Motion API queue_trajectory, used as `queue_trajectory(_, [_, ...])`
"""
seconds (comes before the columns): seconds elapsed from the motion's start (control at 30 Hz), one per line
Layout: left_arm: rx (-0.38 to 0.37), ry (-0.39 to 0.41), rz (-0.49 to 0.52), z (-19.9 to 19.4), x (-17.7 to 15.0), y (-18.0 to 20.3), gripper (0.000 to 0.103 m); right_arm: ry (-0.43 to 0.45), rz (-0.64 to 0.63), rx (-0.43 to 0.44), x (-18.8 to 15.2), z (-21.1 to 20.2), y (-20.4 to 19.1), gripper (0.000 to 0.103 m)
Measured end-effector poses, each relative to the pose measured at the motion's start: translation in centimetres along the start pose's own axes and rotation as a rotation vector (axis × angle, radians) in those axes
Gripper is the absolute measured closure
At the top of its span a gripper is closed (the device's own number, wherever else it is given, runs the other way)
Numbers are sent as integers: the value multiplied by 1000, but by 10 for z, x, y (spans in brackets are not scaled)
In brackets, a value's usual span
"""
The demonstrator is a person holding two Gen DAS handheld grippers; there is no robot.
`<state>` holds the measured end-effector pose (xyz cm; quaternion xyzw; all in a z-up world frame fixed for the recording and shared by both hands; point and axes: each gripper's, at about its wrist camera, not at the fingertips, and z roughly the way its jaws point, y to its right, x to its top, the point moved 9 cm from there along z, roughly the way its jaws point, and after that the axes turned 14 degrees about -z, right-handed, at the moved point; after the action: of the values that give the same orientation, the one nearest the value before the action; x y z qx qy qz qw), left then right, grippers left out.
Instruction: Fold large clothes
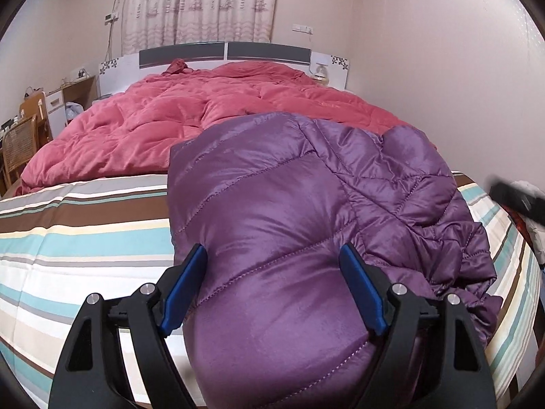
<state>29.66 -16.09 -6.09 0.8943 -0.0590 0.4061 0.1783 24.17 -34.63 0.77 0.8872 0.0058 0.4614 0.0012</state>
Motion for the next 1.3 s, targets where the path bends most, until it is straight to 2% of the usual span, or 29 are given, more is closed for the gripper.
queue_trajectory(0.17, [-1,1,13,1,0,0,24,-73,-124,3,26,57,-37,99])
queue_trajectory(0.33, [-9,-2,26,2,-3,4,24,-179,-140,-58,10,107,-22,99])
queue_trajectory(0.47, [-44,-7,103,0,-8,23,24,-209,-131,-132,-24,115,10,99])
queue_trajectory(0.57, [-40,-8,150,2,-13,37,23,-210,-59,-138,-42,121,32,99])
queue_trajectory(0.77, [-16,-11,182,11,-20,44,23,-205,-40,-157,-57,146,37,99])
queue_trajectory(0.87, [-22,-21,173,5,-19,46,23,-206,-41,-157,-58,145,37,99])
queue_trajectory(0.97, [-34,-30,101,-4,-8,42,21,-193,-27,-156,-58,144,39,99])
queue_trajectory(1.1, [50,-19,-5,-2,21,20,20,-184,-24,-165,-58,141,39,99])
queue_trajectory(1.17, [100,-38,-27,8,33,13,20,-182,-20,-163,-59,140,38,99])
queue_trajectory(1.3, [183,-64,32,33,51,19,20,-180,-27,-171,-59,139,38,99])
